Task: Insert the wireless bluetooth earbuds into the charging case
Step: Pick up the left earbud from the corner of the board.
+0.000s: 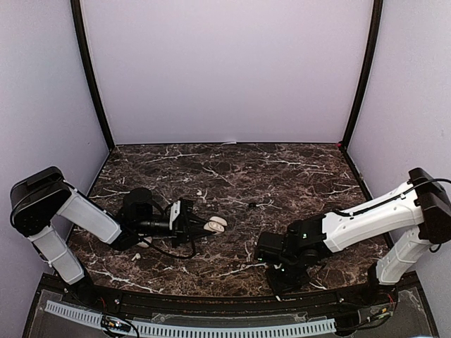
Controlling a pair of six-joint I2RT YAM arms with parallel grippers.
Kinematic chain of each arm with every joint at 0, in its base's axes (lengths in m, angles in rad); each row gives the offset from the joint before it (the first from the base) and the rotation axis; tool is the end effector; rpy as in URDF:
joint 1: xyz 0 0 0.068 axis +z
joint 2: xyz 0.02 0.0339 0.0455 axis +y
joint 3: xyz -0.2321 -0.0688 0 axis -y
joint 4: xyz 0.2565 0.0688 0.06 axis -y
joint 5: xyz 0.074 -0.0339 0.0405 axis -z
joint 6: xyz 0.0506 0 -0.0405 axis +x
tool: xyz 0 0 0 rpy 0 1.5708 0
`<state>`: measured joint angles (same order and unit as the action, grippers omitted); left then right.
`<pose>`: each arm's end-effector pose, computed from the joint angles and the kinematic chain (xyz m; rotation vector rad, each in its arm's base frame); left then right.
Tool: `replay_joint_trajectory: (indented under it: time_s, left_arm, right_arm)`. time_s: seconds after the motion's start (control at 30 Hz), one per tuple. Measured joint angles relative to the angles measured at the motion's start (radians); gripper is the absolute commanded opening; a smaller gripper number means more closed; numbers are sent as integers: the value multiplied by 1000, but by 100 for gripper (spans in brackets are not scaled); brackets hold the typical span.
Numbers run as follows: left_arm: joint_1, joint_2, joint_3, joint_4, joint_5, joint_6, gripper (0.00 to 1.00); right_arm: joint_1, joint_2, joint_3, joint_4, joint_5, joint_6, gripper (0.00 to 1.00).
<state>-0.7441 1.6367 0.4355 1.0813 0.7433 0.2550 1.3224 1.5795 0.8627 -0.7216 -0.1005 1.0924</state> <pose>0.1934 -0.2246 0.1143 1.2999 1.1833 -0.9850 0.0618 0.2642 0.0991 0.3642 -3.0635 -0.2463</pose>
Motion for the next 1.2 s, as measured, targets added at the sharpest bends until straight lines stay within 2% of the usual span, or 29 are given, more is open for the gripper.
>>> replay_joint_trajectory:
  time_s: [0.4, 0.67, 0.9, 1.2]
  left_arm:
    - [1, -1, 0, -6, 0, 0, 8]
    - [1, 0, -28, 33, 6, -55, 8]
    - [1, 26, -31, 142, 28, -157, 8]
    - [1, 28, -21, 169, 39, -204, 8]
  right_arm:
    - [-8, 5, 106, 8, 68, -67, 13]
    - [-58, -9, 130, 114, 131, -184, 11]
    - [-102, -139, 79, 304, 222, -325, 9]
    - [-171, -267, -20, 574, 255, -509, 9]
